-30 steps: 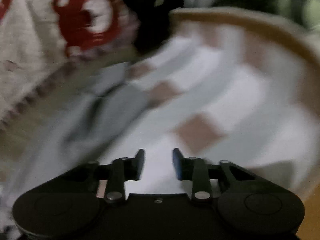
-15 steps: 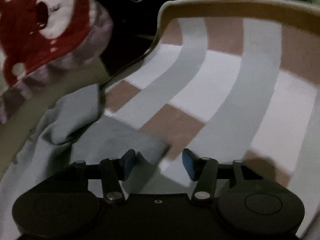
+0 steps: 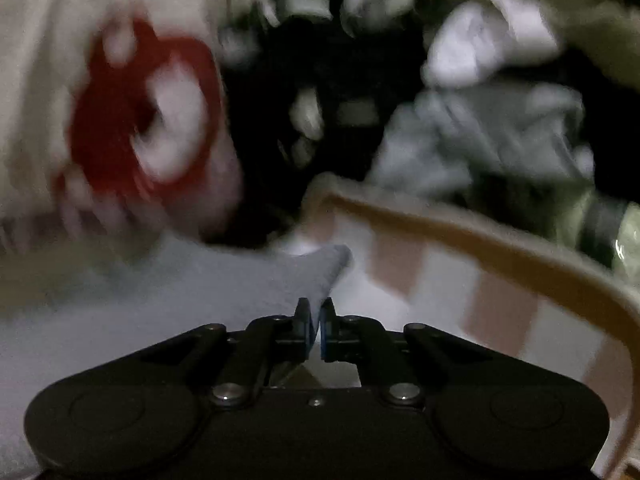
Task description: Fold clothes
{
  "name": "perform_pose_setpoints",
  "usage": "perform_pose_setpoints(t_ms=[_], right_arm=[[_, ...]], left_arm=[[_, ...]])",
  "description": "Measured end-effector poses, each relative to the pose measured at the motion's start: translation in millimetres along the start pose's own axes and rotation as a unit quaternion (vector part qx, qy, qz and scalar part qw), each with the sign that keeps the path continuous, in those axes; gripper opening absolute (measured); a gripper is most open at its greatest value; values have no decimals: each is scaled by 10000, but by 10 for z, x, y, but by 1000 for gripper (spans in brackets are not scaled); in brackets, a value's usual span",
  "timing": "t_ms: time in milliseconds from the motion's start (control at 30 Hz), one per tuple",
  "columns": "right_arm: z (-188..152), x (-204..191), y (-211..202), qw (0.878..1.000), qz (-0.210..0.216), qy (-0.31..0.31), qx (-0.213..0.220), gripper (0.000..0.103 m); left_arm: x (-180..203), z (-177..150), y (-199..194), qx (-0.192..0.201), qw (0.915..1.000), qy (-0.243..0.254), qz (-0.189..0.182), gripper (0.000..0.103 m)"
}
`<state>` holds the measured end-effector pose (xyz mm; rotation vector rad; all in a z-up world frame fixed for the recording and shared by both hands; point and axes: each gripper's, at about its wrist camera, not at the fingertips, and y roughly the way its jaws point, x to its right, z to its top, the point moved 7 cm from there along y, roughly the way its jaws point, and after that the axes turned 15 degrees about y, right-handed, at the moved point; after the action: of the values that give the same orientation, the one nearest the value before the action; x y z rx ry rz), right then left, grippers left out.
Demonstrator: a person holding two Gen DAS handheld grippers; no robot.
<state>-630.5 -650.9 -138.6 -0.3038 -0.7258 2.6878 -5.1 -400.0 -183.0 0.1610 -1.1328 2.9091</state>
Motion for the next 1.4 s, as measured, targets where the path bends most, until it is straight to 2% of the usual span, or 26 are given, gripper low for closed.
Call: perform_pose_setpoints(t_ms=[133, 167, 267, 333, 400, 467, 533, 600, 667, 767, 833, 933, 1033, 1100, 1167, 1233, 1300, 1333, 1400], right_arm=[[-485, 115, 169, 9953, -603, -597, -461, 4], [-554, 141, 184, 9942, -704, -678, -459, 4], [-615, 209, 231, 9936, -718, -673, -559, 5], [-555, 122, 228, 9918, -522, -1106, -358, 5], [-486, 108, 247, 9864, -654, -1495, -216, 6], [-324, 174, 242, 9873, -857, -1330, -129, 11], [-225, 262, 149, 9901, -1121, -838, -41, 12], [-135, 343, 44, 9904, -1342, -322, 51, 21], [-122, 330, -165, 9930, -1079, 448, 171, 35], [-306, 63, -426, 9903, -382, 1330, -131, 35], [-480, -209, -598, 9868, 180, 1542, -462, 35], [-760, -787, -918, 9868, 918, 973, -914, 35], [-941, -1232, -1258, 9771, 1511, 500, -1414, 35], [-1031, -1485, -1488, 9666, 1853, 218, -1760, 36], [-1066, -1651, -1677, 9549, 2050, 31, -2147, 36], [-1083, -1754, -1918, 9394, 2325, -203, -2510, 40], [-1076, -1719, -2211, 9284, 2683, -455, -2531, 52], [-1130, -1640, -2313, 9286, 2699, -778, -2426, 56], [-1236, -1482, -2518, 9258, 2722, -1420, -2207, 56]], left_arm=[[-5, -49, 0, -201, 9998, 7, 34, 53], [-5, -51, -9, -233, 9997, 9, 42, 53], [-23, -56, -22, -309, 9995, -47, 44, 54], [-44, -75, -21, -355, 9992, -167, 18, 54], [-54, -80, -23, -302, 9993, -236, -47, 54], [-69, -95, -31, -237, 9993, -274, -126, 54], [-99, -130, -54, -165, 9993, -252, -235, 54], [-125, -134, -64, -159, 9989, -310, -311, 54], [-129, -127, -76, -151, 9983, -407, -397, 56], [-109, -156, -98, -171, 9982, -403, -406, 56], [-93, -154, -153, -211, 9980, -468, -370, 56], [-94, -225, -197, -662, 9959, -549, -269, 57], [-196, -247, -279, -971, 9931, -650, -58, 58], [-381, -188, -424, -905, 9919, -844, 286, 58], [-612, -154, -632, -795, 9892, -937, 794, 58], [-843, -200, -902, -840, 9820, -972, 1382, 58], [-1037, -299, -1202, -798, 9746, -1144, 1755, 59], [-1109, -363, -1321, -765, 9716, -1272, 1844, 60], [-1202, -492, -1493, -754, 9664, -1427, 2001, 60]])
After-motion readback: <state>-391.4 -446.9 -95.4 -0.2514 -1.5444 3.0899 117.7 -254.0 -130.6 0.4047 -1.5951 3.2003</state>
